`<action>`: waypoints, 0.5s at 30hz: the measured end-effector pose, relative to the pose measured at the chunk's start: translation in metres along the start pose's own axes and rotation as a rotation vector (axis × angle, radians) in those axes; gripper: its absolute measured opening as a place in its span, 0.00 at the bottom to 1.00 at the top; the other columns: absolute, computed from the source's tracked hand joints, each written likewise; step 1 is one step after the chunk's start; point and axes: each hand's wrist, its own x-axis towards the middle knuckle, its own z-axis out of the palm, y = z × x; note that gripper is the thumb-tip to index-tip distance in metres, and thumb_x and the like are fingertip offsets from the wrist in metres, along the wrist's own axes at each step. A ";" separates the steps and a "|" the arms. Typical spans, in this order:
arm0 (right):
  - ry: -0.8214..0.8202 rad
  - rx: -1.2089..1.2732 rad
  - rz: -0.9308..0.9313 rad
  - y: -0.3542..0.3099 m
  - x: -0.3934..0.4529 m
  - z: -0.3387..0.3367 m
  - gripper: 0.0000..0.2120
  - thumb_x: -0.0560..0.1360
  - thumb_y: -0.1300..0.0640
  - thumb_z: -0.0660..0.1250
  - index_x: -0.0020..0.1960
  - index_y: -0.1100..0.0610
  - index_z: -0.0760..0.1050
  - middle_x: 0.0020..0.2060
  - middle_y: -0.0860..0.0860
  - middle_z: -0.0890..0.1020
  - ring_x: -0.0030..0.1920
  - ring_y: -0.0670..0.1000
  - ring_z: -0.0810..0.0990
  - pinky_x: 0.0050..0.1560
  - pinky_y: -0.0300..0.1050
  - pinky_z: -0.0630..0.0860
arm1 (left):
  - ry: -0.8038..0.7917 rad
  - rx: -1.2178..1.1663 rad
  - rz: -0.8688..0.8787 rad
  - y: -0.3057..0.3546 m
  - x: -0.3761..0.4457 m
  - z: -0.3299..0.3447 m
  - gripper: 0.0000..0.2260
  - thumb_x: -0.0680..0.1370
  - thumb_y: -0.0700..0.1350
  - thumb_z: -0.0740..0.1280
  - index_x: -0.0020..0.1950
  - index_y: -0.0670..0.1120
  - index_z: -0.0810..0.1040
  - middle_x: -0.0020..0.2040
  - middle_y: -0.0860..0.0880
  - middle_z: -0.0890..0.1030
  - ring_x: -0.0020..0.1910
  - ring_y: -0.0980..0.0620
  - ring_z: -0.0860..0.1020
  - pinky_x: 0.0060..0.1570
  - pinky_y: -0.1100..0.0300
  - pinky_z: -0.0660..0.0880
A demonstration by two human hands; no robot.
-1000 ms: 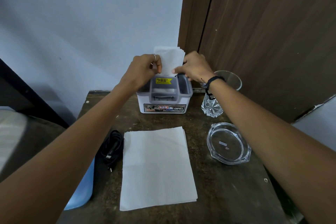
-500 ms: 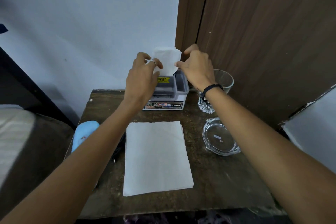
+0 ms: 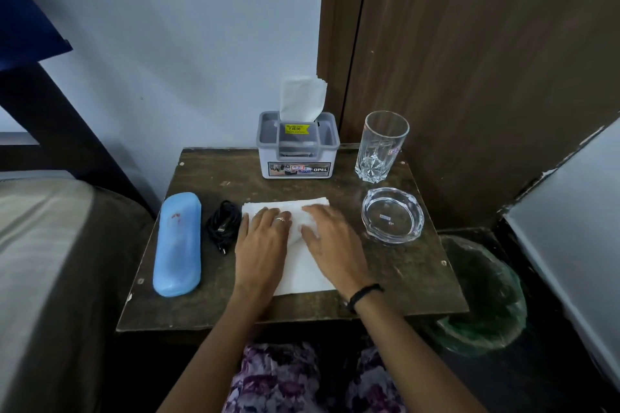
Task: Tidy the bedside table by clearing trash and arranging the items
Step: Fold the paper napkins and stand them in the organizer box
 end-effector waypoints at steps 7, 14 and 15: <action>0.038 0.123 -0.081 0.011 -0.020 0.020 0.22 0.80 0.56 0.55 0.74 0.53 0.60 0.75 0.50 0.58 0.75 0.47 0.54 0.75 0.42 0.50 | 0.358 -0.037 0.135 -0.001 -0.011 0.000 0.14 0.76 0.42 0.55 0.51 0.42 0.79 0.51 0.44 0.82 0.55 0.44 0.77 0.57 0.48 0.72; 0.267 0.077 0.089 0.011 -0.022 0.015 0.07 0.72 0.57 0.66 0.49 0.57 0.74 0.52 0.52 0.73 0.51 0.54 0.72 0.54 0.49 0.71 | 0.346 0.142 0.204 -0.001 -0.016 0.008 0.13 0.71 0.41 0.55 0.37 0.46 0.79 0.35 0.51 0.78 0.41 0.50 0.74 0.48 0.53 0.60; 0.241 0.022 0.086 0.011 -0.022 0.016 0.06 0.72 0.56 0.66 0.47 0.57 0.76 0.53 0.53 0.74 0.51 0.55 0.73 0.54 0.49 0.71 | 0.280 0.134 0.162 0.001 -0.014 0.009 0.14 0.71 0.41 0.55 0.40 0.46 0.80 0.37 0.51 0.78 0.40 0.49 0.76 0.49 0.52 0.61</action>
